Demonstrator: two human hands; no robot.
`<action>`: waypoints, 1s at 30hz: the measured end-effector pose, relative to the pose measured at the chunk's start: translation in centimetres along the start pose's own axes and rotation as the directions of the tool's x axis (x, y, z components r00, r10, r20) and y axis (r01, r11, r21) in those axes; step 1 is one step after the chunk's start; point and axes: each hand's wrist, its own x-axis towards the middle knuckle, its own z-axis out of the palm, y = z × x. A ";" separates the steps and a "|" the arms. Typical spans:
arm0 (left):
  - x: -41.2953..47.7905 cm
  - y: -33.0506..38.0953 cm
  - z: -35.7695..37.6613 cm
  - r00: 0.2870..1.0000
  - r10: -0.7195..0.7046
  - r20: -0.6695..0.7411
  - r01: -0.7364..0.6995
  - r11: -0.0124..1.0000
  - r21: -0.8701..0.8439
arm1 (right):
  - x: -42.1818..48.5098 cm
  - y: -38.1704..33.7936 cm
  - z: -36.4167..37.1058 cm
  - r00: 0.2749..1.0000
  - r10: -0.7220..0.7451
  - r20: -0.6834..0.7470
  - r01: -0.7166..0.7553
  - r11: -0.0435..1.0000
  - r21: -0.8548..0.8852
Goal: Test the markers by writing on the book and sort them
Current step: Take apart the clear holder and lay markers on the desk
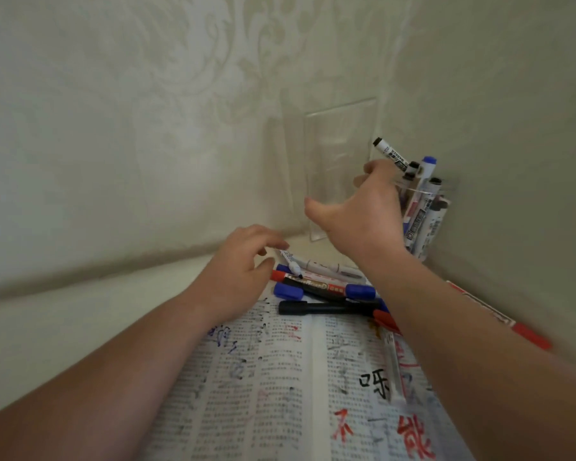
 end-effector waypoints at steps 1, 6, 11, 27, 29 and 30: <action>0.1 -0.3 0.0 0.997 0.039 0.060 -0.042 0.998 0.051 | 0.0 0.2 0.5 1.000 -0.007 0.000 0.007 0.999 -0.044; 0.6 -0.7 0.4 0.974 0.124 0.190 -0.154 0.976 0.154 | -0.1 1.3 2.0 0.999 0.023 0.044 -0.018 0.992 -0.123; 0.9 -1.4 0.7 0.974 0.053 0.220 -0.086 0.986 0.143 | 0.2 1.8 2.1 0.982 0.148 0.117 -0.130 0.980 -0.154; 1.3 -1.4 1.0 0.971 0.122 0.207 -0.171 0.957 0.236 | -4.6 -0.6 0.1 0.788 0.045 0.614 0.193 0.929 -0.317; 1.1 -1.5 0.9 0.974 0.143 0.174 -0.182 0.956 0.232 | -4.8 0.0 1.4 0.780 0.062 0.623 0.199 0.919 -0.341; 1.0 -1.6 0.9 0.979 0.141 0.144 -0.171 0.960 0.222 | -4.9 0.3 2.0 0.782 0.068 0.620 0.198 0.915 -0.350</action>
